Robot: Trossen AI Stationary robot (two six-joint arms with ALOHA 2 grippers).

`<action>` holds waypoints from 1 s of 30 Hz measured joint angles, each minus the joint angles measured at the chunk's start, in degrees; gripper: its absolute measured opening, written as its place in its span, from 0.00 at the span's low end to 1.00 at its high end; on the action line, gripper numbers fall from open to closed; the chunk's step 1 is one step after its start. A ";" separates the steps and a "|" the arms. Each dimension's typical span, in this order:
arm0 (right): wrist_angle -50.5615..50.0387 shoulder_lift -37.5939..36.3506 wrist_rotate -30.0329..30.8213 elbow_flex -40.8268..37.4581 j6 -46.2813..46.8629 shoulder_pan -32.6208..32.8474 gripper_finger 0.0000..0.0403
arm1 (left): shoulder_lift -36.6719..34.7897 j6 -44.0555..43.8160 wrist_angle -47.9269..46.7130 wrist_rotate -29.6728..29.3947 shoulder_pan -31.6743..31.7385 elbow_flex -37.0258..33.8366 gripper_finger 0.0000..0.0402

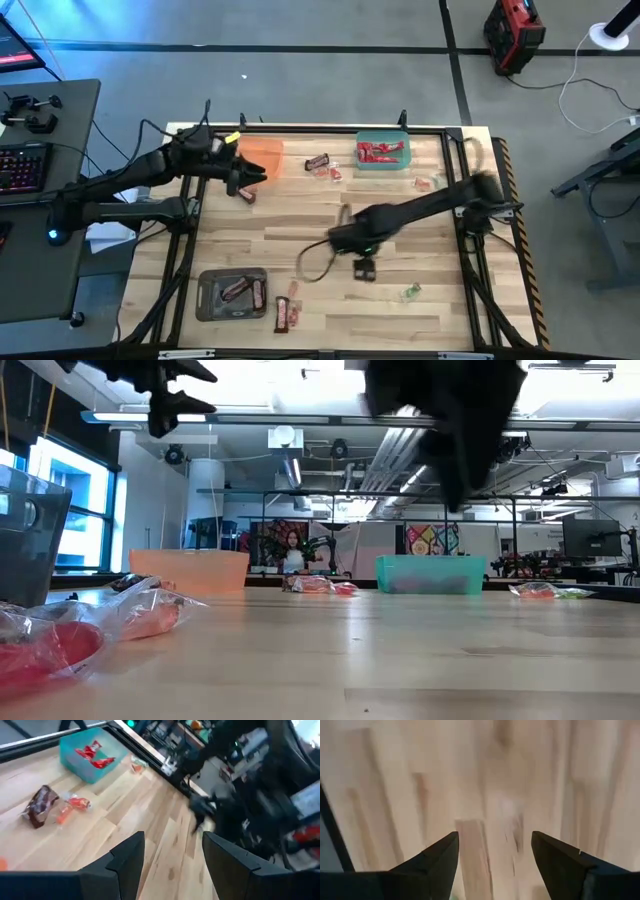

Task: Sort candy by brand, put in halloween buckets
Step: Put the brown chocolate bar into the black bin

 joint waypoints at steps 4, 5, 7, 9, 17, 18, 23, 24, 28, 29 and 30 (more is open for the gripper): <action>14.10 -15.97 -0.06 -20.72 13.98 -0.15 0.60 | 8.46 9.10 -1.33 -0.34 -3.58 0.98 0.47; 17.72 -19.26 -0.15 -24.84 16.99 -0.11 0.60 | 11.60 12.95 -3.81 -0.45 -4.31 1.99 0.47; 23.67 -24.82 -0.22 -32.03 22.03 0.26 0.60 | 18.53 19.85 -12.68 -2.28 -5.51 4.73 0.47; 29.05 -29.35 -0.18 -37.44 25.31 0.53 0.60 | 24.87 27.08 -22.48 -6.03 -6.17 7.75 0.47; 45.88 -35.09 1.36 -48.66 26.44 -0.20 0.60 | 38.70 49.97 -37.38 -18.38 -6.11 8.20 0.47; 46.49 -34.80 1.47 -48.93 26.44 -0.43 0.60 | 39.25 52.27 -36.35 -19.20 -5.74 8.20 0.47; 47.65 -34.16 5.35 -49.07 26.73 -1.11 0.60 | 41.83 62.84 -32.21 -22.62 -2.65 8.22 0.47; 47.67 -34.16 6.42 -49.07 27.18 -1.21 0.60 | 42.43 64.32 -32.05 -22.86 -2.15 8.22 0.47; 47.79 -34.15 8.28 -49.07 29.44 -1.60 0.60 | 45.05 67.19 -33.75 -21.34 -1.01 8.20 0.47; 47.74 -34.14 8.95 -49.07 29.50 -1.58 0.60 | 45.70 68.19 -33.93 -21.21 -0.89 8.20 0.47; 47.77 -34.15 9.78 -49.07 29.50 -1.58 0.60 | 46.40 69.02 -33.88 -21.62 -0.81 8.20 0.47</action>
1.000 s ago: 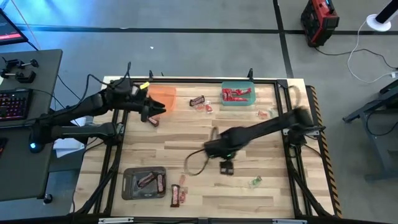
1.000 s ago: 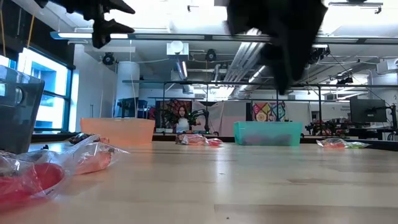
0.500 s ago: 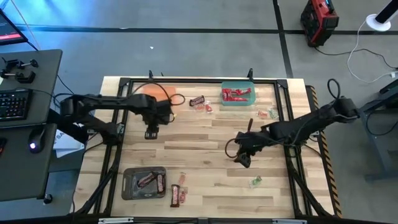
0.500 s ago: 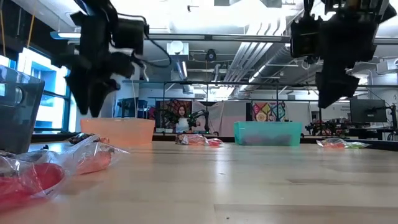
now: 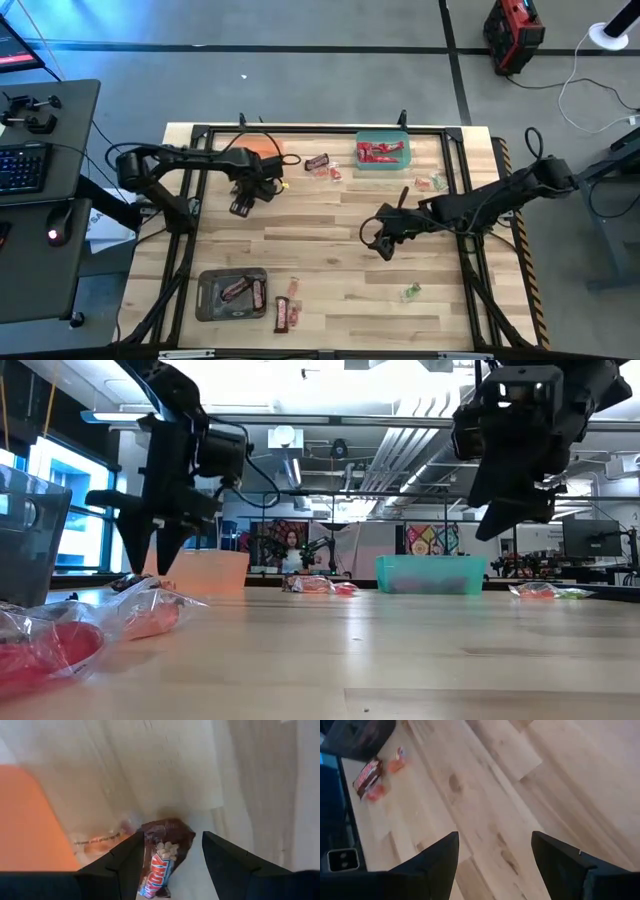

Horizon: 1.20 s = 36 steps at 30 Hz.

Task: Sort candy by brand, put in halloween buckets
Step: Put the brown chocolate bar into the black bin

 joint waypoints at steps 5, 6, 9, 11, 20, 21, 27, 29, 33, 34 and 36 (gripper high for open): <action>0.00 0.01 3.03 0.00 2.08 0.00 0.60 | 2.49 2.14 2.02 -4.71 1.33 -0.02 0.47; 0.00 0.01 3.17 0.00 2.45 0.00 0.60 | 2.71 1.88 2.25 -4.69 1.77 -0.02 0.47; 0.00 0.01 3.14 0.00 3.38 0.00 0.60 | 3.17 0.18 1.96 -3.03 2.66 -0.02 0.47; 0.00 0.01 3.12 0.00 3.39 0.00 0.60 | 3.20 -0.48 1.69 -2.06 2.85 -0.02 0.47; -0.01 0.01 3.20 0.00 3.37 0.00 0.60 | 3.20 -6.33 0.89 -2.54 2.79 -0.03 0.47; -0.02 0.01 3.36 0.00 3.37 0.00 0.60 | 3.20 -6.72 0.79 -2.60 2.79 -0.04 0.46; -0.03 0.03 4.30 0.02 3.37 0.00 0.60 | 3.20 -9.73 0.53 -2.46 2.59 -0.04 0.28; -0.03 0.03 4.32 0.02 3.37 0.00 0.60 | 3.20 -11.14 0.46 -1.14 2.59 -0.04 0.17; -0.03 0.05 4.32 0.02 3.37 0.00 0.60 | 3.19 -13.25 -2.69 2.17 2.59 1.09 0.02; -0.03 0.05 4.32 0.02 3.35 0.00 0.60 | 3.03 -13.69 -3.84 2.59 2.59 1.76 0.03; -0.05 0.05 4.32 0.03 3.05 0.00 0.60 | 2.15 -14.30 -5.81 3.71 2.59 3.35 0.03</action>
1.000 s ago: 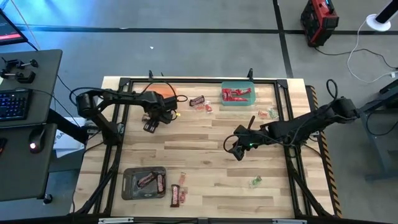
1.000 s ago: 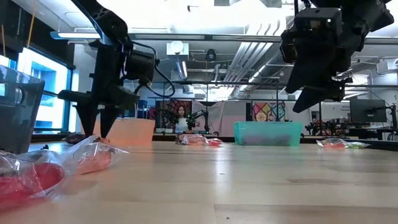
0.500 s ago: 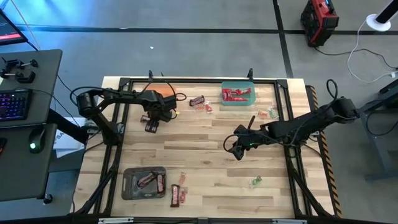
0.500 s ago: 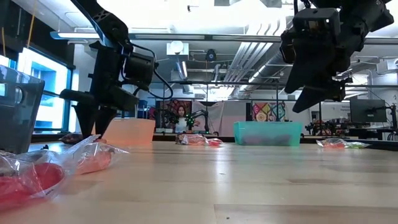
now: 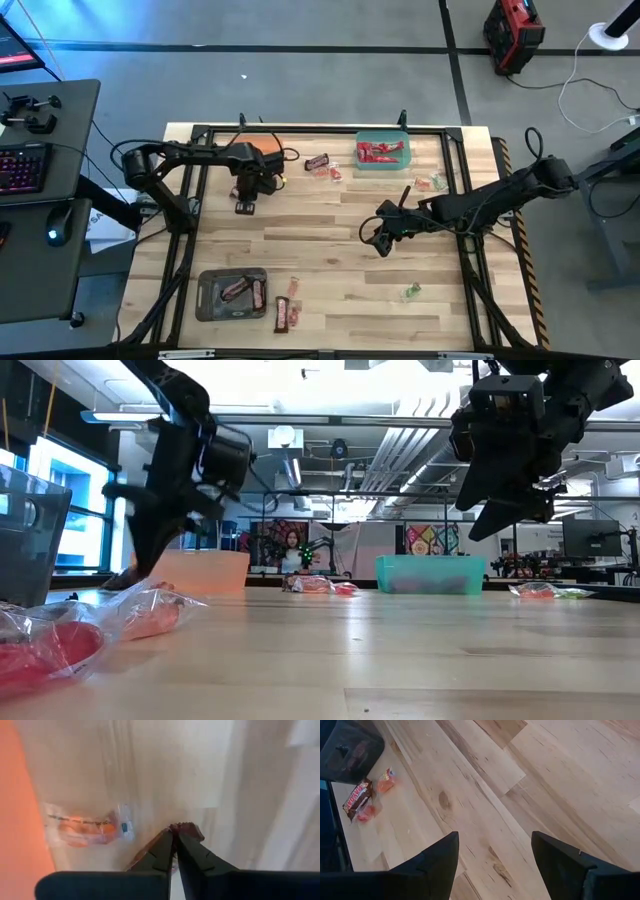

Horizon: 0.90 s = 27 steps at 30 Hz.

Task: Sort candy by brand, put in halloween buckets
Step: Put the brown chocolate bar into the black bin

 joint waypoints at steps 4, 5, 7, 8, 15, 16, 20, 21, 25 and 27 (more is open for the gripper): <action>-0.07 0.00 0.42 0.04 -0.58 0.00 0.60 | -4.75 -5.61 -2.31 8.20 -0.15 3.45 0.00; -0.07 0.00 0.42 0.04 -1.06 0.00 0.60 | -6.51 -7.70 -2.40 11.41 -0.44 3.95 0.00; -0.15 0.00 0.39 0.04 -1.23 0.00 0.60 | -10.43 -13.08 -2.40 17.70 -1.96 4.30 0.00; -0.20 0.00 0.38 0.04 -1.55 0.00 0.60 | -12.28 -15.90 -2.78 20.24 -3.12 4.30 0.00; -0.44 0.00 0.39 0.04 -5.56 0.00 0.60 | -24.67 -35.82 -6.54 32.04 -20.83 4.28 0.00; -0.46 0.00 0.39 0.05 -6.05 0.00 0.60 | -26.23 -39.70 -5.53 32.59 -24.34 4.28 0.00; -0.50 0.00 0.39 0.05 -6.34 0.00 0.60 | -30.41 -55.48 -2.35 31.10 -37.21 4.28 0.00; -0.51 0.00 0.41 0.05 -6.37 0.00 0.60 | -30.66 -59.00 -1.84 30.81 -39.93 4.28 0.00; -0.52 0.00 0.42 0.04 -6.40 0.00 0.60 | -29.34 -67.30 0.70 30.03 -48.20 4.28 0.00; -0.52 0.00 0.42 0.05 -6.79 0.00 0.60 | -27.51 -68.60 2.61 28.46 -50.68 4.28 0.00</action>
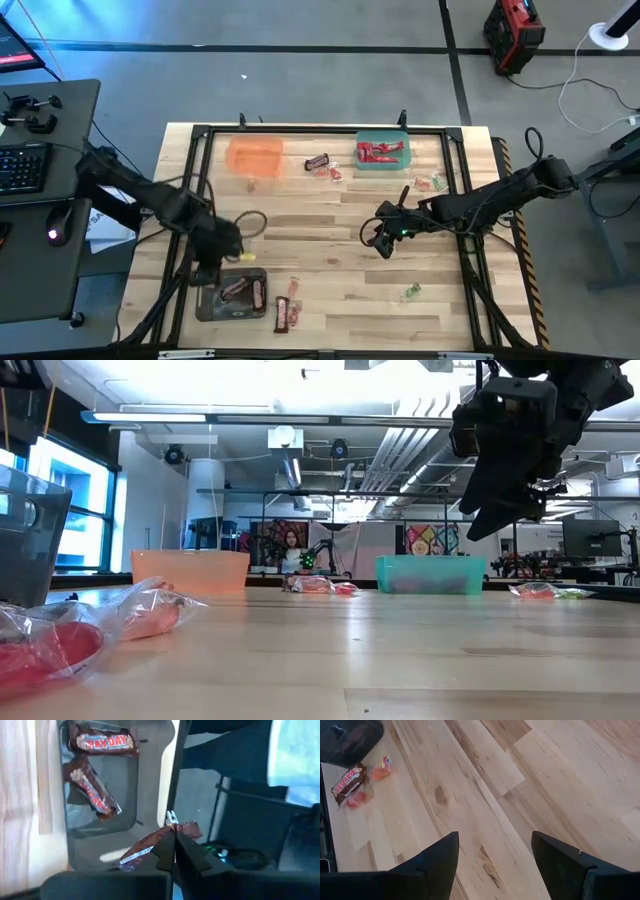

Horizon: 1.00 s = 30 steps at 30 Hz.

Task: Sort candy by brand, put in halloween buckets
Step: Put the brown chocolate bar into the black bin

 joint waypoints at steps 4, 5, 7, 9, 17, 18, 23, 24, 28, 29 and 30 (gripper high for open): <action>0.02 0.00 0.01 -0.01 -0.70 0.00 0.60 | 5.14 -0.16 3.57 -0.44 -1.64 0.00 0.00; 0.02 0.00 0.02 0.01 -0.83 0.00 0.60 | 6.52 -0.16 3.98 -0.43 -1.73 0.00 0.00; 0.00 0.00 0.01 0.01 -0.81 0.00 0.60 | 8.90 0.08 5.37 -0.29 -1.69 -0.02 0.00; 0.00 0.00 -0.01 -0.01 -0.63 0.00 0.60 | 10.81 0.81 6.59 0.23 -1.69 -0.04 0.01; -0.14 0.00 -0.56 0.01 -0.85 0.00 0.60 | 11.93 0.35 9.99 2.99 -1.69 -0.04 0.20; -0.24 0.00 -0.55 0.00 -0.86 0.00 0.60 | 11.68 -0.25 9.99 3.11 -1.59 -0.04 0.24; 0.15 -0.82 -3.24 0.37 -0.77 -0.58 0.60 | 9.08 1.19 9.54 4.62 2.11 -0.04 0.41; 0.20 -1.17 -3.69 0.91 -0.79 -0.87 0.60 | 8.35 2.50 9.22 4.62 4.00 -0.04 0.44; 0.50 -2.62 -3.51 4.32 -3.50 -3.21 0.60 | 6.87 9.23 7.78 3.47 15.67 0.04 0.51; 0.60 -2.72 -3.51 5.46 -4.66 -4.02 0.60 | 6.85 11.63 8.24 2.94 19.07 0.04 0.52; 0.56 -2.75 -3.51 6.67 -5.79 -4.81 0.60 | 6.86 14.47 9.06 2.45 22.47 0.04 0.52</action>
